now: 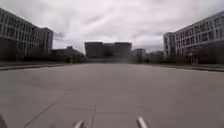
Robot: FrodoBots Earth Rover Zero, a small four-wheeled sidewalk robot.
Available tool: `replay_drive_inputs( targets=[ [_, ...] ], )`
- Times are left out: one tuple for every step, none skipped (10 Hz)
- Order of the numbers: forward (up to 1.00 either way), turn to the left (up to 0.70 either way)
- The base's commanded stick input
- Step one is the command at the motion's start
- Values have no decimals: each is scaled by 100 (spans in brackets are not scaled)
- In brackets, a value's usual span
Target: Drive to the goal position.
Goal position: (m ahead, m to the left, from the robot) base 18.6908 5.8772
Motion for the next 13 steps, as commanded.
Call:
replay_drive_inputs(
  targets=[
    [100,0],
    [100,0],
    [100,0],
    [100,0],
    [100,0],
    [100,0],
    [100,0],
    [100,0],
    [100,0],
    [100,0],
    [100,0],
    [100,0],
    [100,0]
  ],
)
